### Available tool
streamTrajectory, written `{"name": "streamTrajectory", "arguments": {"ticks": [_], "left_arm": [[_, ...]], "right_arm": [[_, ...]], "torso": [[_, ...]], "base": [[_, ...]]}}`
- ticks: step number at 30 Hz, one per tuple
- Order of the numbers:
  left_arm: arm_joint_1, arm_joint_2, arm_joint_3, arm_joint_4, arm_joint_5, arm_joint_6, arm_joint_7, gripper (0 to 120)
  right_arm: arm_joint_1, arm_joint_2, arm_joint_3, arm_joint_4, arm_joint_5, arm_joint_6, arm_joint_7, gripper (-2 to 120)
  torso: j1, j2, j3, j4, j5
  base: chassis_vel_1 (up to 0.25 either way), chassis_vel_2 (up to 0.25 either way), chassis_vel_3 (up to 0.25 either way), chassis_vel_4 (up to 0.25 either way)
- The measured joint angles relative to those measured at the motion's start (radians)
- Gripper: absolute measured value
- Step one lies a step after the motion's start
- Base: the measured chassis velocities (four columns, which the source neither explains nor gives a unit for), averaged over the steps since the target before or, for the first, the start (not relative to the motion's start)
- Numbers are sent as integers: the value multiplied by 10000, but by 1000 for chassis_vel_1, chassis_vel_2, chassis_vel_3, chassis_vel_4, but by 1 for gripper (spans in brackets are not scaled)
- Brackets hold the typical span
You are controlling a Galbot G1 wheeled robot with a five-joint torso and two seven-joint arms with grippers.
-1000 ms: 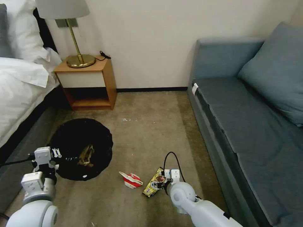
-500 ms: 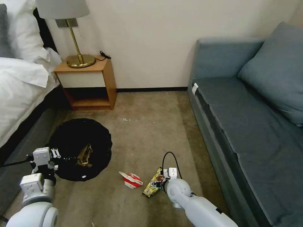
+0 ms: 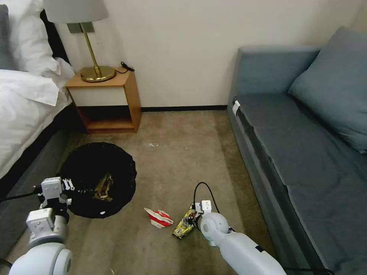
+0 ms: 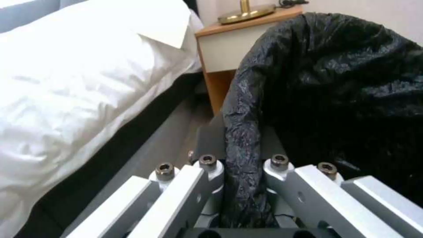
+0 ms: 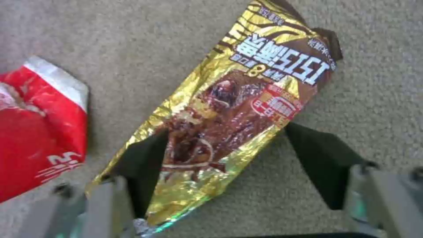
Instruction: Pick up the trash bin, then pick up the garbage on the floor and place it into the trash bin.
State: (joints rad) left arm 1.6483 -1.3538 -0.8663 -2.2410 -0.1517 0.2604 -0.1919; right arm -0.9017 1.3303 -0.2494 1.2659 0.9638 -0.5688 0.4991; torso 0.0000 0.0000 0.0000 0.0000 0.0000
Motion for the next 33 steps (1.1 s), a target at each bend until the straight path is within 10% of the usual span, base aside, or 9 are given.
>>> {"name": "streamTrajectory", "arguments": {"ticks": [19,25,33], "left_arm": [[-88,127,0,231,-61,10,18,7],[-39,125,-8,231,-66,10,18,7],[80,120,5,231,-200,25,18,7]], "right_arm": [[20,130,5,-172,-624,377,-221,0],[9,99,21,-127,-976,796,-356,0],[-139,-732,249,1261,-2805,3628,-1791,0]], "torso": [[0,0,0,0,0],[0,0,0,0,0],[0,0,0,0,1]], "base": [[0,0,0,0],[0,0,0,0],[0,0,0,0]]}}
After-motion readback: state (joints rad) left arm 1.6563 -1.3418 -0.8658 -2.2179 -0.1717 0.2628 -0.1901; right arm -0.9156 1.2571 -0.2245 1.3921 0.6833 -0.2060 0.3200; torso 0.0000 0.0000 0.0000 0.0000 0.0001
